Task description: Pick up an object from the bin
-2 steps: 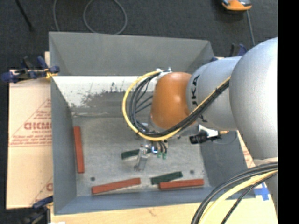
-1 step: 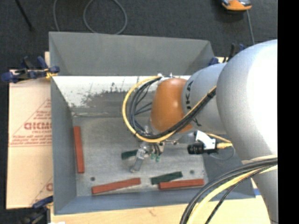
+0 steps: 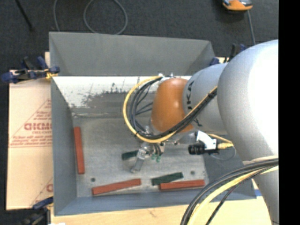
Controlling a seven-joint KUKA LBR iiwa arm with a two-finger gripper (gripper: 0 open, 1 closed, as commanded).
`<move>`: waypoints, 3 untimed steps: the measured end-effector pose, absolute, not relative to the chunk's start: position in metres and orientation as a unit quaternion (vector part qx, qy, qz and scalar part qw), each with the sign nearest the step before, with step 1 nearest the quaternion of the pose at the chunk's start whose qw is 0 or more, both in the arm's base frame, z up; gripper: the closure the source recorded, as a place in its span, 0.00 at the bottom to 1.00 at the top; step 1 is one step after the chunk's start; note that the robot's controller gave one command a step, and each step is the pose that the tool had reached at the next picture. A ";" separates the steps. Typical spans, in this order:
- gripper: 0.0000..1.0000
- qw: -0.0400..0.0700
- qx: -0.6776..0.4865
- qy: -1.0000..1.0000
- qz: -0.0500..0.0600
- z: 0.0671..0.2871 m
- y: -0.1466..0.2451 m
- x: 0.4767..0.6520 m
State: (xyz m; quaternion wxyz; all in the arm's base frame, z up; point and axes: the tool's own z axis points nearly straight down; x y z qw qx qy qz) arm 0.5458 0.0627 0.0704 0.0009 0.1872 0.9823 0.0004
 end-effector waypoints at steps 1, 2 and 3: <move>1.00 0.002 0.188 0.982 0.001 0.071 0.063 0.546; 1.00 0.002 0.188 0.982 0.001 0.089 0.062 0.548; 1.00 0.003 0.187 0.982 0.001 0.126 0.061 0.550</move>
Offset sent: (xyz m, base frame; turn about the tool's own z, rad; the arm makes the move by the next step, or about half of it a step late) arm 0.0000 0.0000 0.0000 0.0000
